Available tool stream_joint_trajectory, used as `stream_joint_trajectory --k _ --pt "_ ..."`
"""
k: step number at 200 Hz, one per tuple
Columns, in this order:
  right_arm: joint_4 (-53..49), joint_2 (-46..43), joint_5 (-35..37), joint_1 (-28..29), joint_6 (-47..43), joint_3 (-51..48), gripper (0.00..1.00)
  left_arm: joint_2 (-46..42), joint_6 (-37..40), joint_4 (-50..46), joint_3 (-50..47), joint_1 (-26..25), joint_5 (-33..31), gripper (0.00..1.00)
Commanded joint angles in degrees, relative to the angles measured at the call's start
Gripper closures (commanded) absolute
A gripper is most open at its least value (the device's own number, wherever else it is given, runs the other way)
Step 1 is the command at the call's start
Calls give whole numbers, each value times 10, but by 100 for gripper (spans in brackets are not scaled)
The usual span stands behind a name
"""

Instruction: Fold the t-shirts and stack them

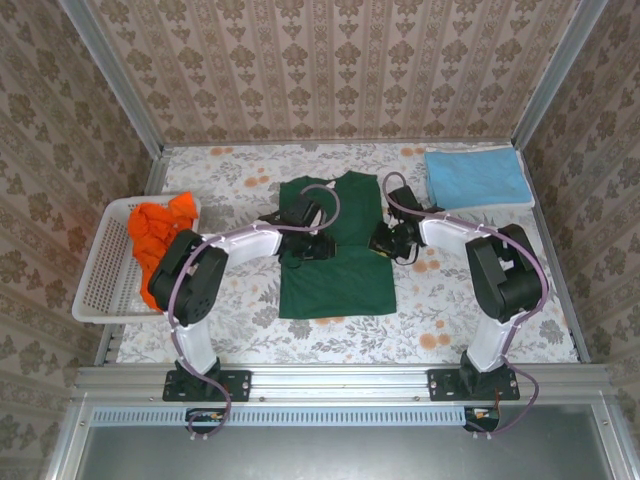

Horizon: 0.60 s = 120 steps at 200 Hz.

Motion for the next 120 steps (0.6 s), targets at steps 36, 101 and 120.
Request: stream_joint_trajectory --k 36,101,120 --pt "8 10 10 -23 -1 -17 76 -50 3 -13 -68 53 -20 63" --pt "33 -37 -10 -21 9 -40 73 -104 -13 1 -103 82 5 52" --pt "36 -91 -2 -20 9 -79 62 -154 -2 -40 -108 86 -27 42"
